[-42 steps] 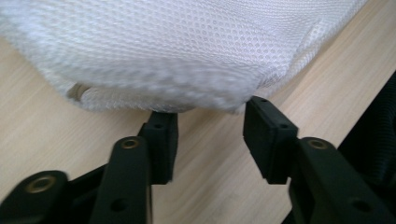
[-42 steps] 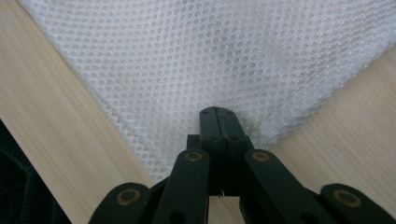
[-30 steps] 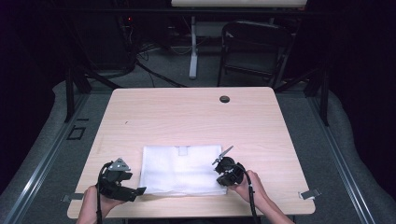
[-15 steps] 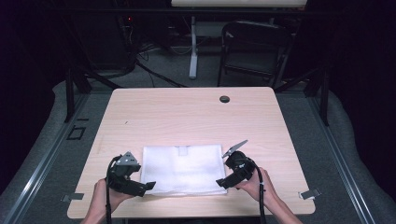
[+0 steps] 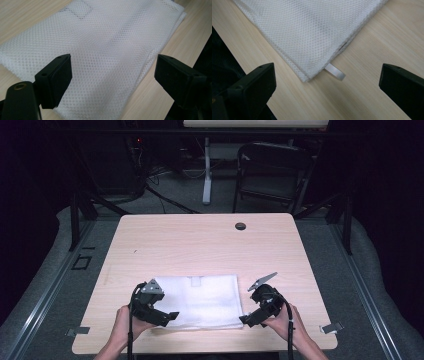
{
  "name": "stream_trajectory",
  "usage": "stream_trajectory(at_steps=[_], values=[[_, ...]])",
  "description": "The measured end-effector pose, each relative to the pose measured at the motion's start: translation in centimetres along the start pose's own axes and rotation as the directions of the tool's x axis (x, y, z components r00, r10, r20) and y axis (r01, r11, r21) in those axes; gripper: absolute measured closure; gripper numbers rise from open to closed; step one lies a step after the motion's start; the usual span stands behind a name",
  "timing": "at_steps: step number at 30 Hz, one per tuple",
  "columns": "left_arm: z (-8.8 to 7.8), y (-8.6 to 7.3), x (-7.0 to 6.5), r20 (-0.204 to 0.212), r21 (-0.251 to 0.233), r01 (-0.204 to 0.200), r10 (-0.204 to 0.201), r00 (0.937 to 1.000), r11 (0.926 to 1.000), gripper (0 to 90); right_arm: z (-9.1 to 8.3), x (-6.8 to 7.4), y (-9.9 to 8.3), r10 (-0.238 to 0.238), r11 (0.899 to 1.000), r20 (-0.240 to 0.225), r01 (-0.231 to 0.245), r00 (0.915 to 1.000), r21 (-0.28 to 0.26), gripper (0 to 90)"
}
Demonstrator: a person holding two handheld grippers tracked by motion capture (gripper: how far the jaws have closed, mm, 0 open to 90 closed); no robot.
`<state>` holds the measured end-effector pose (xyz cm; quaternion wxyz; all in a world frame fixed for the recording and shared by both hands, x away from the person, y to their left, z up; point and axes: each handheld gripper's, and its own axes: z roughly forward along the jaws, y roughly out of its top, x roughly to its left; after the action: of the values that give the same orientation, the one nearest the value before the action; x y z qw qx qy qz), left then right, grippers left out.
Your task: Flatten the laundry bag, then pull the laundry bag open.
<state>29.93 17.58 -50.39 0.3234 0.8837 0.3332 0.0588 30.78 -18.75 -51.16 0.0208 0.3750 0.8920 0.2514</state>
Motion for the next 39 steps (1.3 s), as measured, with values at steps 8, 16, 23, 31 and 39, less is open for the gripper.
stream_trajectory(at_steps=[8,16,23,31,39], values=[[0.5,0.2,0.1,0.003,0.002,-0.015,0.015,0.9999,0.9999,14.5,0.1,0.0,-0.2,-0.014,1.000,0.014,0.014,0.9998,-0.004,0.0],[0.7,0.1,-0.1,0.012,0.004,-0.018,0.018,0.9998,0.9998,14.5,0.4,-0.2,-0.1,-0.010,1.000,0.017,0.010,0.9998,0.007,0.5],[0.9,0.2,-0.3,0.016,0.002,-0.034,0.034,0.9993,0.9994,14.6,0.5,-0.2,0.0,-0.017,1.000,0.011,0.017,0.9998,0.011,1.2],[1.8,0.4,-0.9,0.046,0.022,-0.048,0.047,0.9978,0.9986,15.2,0.1,-0.2,0.1,-0.009,1.000,0.012,0.009,0.9999,-0.005,2.7],[3.8,1.0,-1.9,0.078,0.059,-0.099,0.095,0.9924,0.9933,16.4,0.2,-0.3,0.1,-0.003,1.000,0.012,0.003,0.9999,-0.003,4.7]])
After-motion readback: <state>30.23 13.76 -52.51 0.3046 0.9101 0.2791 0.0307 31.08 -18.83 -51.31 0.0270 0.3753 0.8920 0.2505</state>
